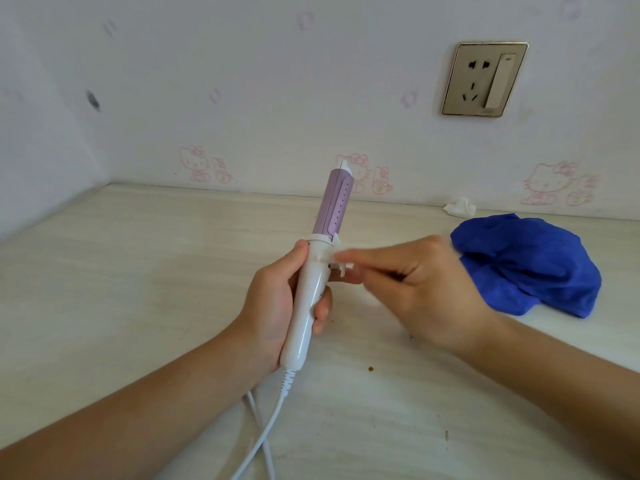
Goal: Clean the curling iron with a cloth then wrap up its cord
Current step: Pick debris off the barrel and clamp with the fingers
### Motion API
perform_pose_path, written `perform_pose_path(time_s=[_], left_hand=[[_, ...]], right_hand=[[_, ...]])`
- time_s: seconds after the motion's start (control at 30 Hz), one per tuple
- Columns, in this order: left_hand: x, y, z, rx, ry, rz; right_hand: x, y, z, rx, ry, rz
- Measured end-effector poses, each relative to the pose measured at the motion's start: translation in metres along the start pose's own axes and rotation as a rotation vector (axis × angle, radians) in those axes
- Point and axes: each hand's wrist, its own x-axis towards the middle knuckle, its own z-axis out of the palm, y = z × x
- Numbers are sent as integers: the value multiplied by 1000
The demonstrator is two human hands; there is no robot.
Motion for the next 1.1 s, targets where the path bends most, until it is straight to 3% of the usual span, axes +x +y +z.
perform_pose_path(time_s=[0.07, 0.2, 0.33, 0.47, 0.6, 0.73, 0.87, 1.03, 1.1], left_hand=[[-1, 0, 1, 20, -20, 22], [-1, -2, 2, 32, -14, -29], [-1, -3, 2, 76, -43, 15], [1, -4, 1, 31, -13, -17], [0, -2, 2, 61, -51, 16], [0, -2, 2, 66, -4, -9], [-1, -2, 4, 62, -6, 18], [-1, -1, 4, 26, 21, -46], [0, -1, 4, 14, 33, -29]], right_hand=[[2, 0, -5, 11, 28, 10], [-10, -15, 6, -5, -131, -124], [3, 4, -2, -23, 39, -2], [-12, -12, 6, -38, -101, -87], [2, 2, -2, -1, 65, 9], [-11, -10, 7, -16, -49, -63], [1, 2, 0, -20, 87, 24], [-15, -13, 11, -42, -96, -96], [-9, -7, 9, -42, -31, -55]])
